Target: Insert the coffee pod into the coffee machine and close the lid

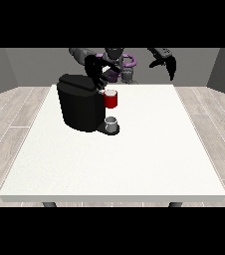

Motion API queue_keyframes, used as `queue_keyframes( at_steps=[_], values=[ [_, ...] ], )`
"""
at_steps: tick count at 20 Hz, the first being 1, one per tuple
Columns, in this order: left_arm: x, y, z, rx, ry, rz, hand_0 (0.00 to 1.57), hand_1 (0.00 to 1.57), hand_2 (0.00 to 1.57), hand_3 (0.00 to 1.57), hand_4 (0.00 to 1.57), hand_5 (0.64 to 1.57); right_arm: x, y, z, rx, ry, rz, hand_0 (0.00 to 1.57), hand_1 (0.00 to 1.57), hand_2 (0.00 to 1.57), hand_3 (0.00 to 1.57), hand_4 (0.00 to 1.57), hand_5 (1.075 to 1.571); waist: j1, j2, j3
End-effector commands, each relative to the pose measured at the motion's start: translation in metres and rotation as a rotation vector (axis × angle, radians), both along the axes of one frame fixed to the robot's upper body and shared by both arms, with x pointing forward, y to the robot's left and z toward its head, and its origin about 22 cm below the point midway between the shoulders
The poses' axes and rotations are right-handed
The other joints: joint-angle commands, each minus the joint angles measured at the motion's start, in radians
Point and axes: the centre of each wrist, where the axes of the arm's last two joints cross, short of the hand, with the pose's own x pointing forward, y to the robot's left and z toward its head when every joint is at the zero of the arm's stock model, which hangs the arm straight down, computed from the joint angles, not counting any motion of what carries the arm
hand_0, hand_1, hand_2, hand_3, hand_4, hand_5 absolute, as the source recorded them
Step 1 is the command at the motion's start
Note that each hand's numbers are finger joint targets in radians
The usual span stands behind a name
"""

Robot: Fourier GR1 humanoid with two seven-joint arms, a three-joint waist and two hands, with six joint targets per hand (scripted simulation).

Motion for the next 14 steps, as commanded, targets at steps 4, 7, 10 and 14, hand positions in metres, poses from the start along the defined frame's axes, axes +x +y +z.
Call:
queue_keyframes(
  at_steps=[4, 7, 10, 14],
  values=[
    [0.019, -0.009, 0.024, -0.002, -0.083, -0.07, 0.0, 0.0, 0.0, 0.0, 0.43, 1.571, -0.002, 0.059, 0.061, -0.016, -0.209, 0.165, 0.0, 0.0, 0.0, 0.0, 0.24, 1.571, 0.12, 0.075, -0.0186],
    [0.018, -0.015, 0.021, -0.005, -0.071, -0.092, 0.0, 0.0, 0.0, 0.0, 0.43, 1.571, -0.006, 0.05, 0.078, -0.006, -0.219, 0.137, 0.0, 0.0, 0.0, 0.0, 0.13, 1.571, 0.142, 0.072, -0.0181],
    [0.018, -0.028, 0.023, -0.012, -0.05, -0.124, 0.0, 0.0, 0.0, 0.0, 0.37, 1.571, -0.008, 0.04, 0.082, -0.052, -0.196, 0.107, 0.0, 0.0, 0.0, 0.0, 0.09, 1.571, 0.188, 0.07, -0.0169],
    [0.024, -0.029, 0.03, -0.019, -0.092, -0.138, 0.0, 0.0, 0.0, 0.0, 0.42, 1.571, -0.014, 0.028, 0.098, -0.084, -0.247, 0.083, 0.0, 0.0, 0.0, 0.0, 0.0, 1.571, 0.214, 0.12, -0.0169]
  ],
)
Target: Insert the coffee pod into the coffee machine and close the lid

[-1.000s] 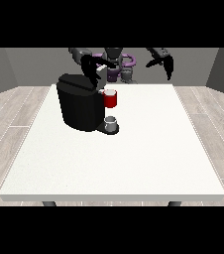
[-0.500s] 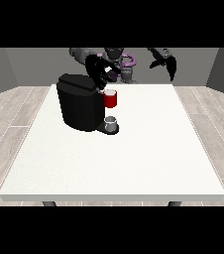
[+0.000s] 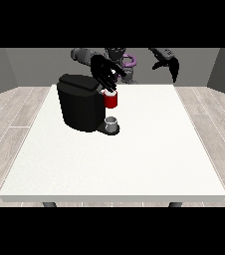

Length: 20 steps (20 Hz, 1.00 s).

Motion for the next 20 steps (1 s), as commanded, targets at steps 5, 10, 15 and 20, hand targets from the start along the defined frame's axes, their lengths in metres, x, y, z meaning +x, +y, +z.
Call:
queue_keyframes(
  at_steps=[5, 10, 15, 20],
  values=[
    [0.012, -0.026, 0.021, -0.011, -0.059, -0.079, 0.0, 0.0, 0.0, 0.0, 0.0, 1.571, -0.006, 0.054, 0.058, 0.01, -0.24, 0.215, 0.0, 0.0, 0.0, 0.0, 0.0, 1.571, 0.155, 0.062, -0.0376],
    [0.019, -0.034, 0.041, 0.005, -0.107, -0.121, 0.0, 0.0, 0.0, 0.0, 0.33, 1.571, -0.009, 0.052, 0.066, 0.049, -0.305, 0.218, 0.0, 0.0, 0.0, 0.0, 0.0, 1.571, 0.186, 0.118, -0.0369],
    [0.02, -0.033, 0.045, 0.018, -0.138, -0.14, 0.0, 0.0, 0.0, 0.0, 0.35, 1.571, -0.001, 0.077, 0.074, 0.079, -0.34, 0.265, 0.0, 0.0, 0.0, 0.0, 0.0, 1.571, 0.186, 0.17, -0.0387],
    [0.016, -0.045, 0.051, 0.0, -0.129, -0.117, 0.0, 0.0, 0.0, 0.0, 0.25, 1.571, 0.01, 0.085, 0.064, 0.078, -0.331, 0.327, 0.0, 0.0, 0.0, 0.0, 0.0, 1.571, 0.138, 0.135, -0.0385]
  ],
)
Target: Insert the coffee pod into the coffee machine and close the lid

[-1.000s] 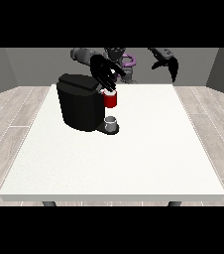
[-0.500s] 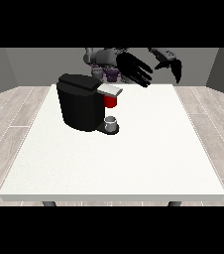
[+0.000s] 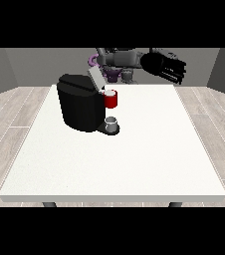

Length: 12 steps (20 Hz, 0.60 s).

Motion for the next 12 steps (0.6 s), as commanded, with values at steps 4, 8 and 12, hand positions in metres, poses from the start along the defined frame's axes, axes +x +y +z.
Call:
queue_keyframes(
  at_steps=[4, 8, 12],
  values=[
    [-0.014, -0.012, -0.01, -0.006, 0.03, 0.019, 0.0, 0.0, 0.0, 0.0, 0.27, 1.571, 0.011, 0.021, -0.028, 0.011, -0.027, 0.109, 0.0, 0.0, 0.0, 0.0, 0.0, 1.571, -0.041, -0.032, -0.0017],
    [-0.016, 0.027, -0.039, -0.033, 0.101, 0.084, 0.0, 0.0, 0.0, 0.0, 0.27, 1.571, -0.002, 0.064, -0.063, 0.004, -0.019, 0.24, 0.0, 0.0, 0.0, 0.0, 0.17, 1.571, -0.122, -0.111, -0.0022],
    [-0.026, 0.063, -0.062, -0.029, 0.189, 0.191, 0.0, 0.0, 0.0, 0.0, 0.27, 1.571, -0.015, 0.086, -0.109, 0.041, 0.05, 0.346, 0.0, 0.0, 0.0, 0.0, 0.26, 1.571, -0.206, -0.208, -0.0019]
  ],
)
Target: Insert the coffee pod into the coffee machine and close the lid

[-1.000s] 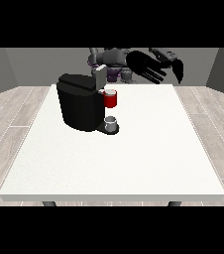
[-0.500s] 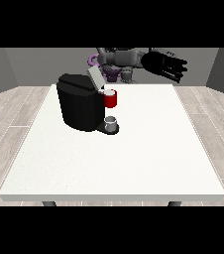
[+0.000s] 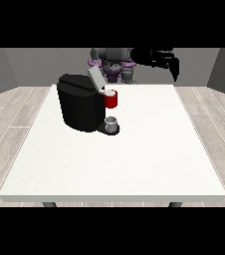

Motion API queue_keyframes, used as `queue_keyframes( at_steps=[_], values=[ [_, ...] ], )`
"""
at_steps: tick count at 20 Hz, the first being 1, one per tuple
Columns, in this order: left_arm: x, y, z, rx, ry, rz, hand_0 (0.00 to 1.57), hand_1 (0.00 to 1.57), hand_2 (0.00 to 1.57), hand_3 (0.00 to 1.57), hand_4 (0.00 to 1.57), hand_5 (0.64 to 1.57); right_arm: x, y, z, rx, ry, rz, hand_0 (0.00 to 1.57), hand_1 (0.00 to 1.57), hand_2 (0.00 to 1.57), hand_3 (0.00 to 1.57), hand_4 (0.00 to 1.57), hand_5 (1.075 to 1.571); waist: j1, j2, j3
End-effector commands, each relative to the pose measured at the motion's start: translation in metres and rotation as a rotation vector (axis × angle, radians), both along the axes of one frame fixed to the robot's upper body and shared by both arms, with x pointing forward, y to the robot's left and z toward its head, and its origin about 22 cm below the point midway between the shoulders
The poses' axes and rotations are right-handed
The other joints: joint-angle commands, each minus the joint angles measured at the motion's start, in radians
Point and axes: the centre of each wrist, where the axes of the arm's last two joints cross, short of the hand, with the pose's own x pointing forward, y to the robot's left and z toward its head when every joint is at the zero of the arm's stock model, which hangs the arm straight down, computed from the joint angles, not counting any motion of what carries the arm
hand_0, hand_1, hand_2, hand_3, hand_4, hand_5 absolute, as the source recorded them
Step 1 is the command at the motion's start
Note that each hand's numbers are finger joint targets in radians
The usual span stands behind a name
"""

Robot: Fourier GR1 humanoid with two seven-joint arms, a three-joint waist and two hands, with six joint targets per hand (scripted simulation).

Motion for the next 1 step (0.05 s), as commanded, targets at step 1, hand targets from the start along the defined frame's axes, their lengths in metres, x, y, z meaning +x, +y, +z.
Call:
queue_keyframes(
  at_steps=[1],
  values=[
    [-0.0054, 0.018, -0.0269, -0.004, 0.076, 0.081, 0.0, 0.0, 0.0, 0.0, 0.27, 1.571, -0.0188, 0.0346, -0.0395, 0.04, 0.048, 0.085, 0.0, 0.0, 0.0, 0.0, 0.26, 1.571, -0.078, -0.074, -0.0001]
  ],
)
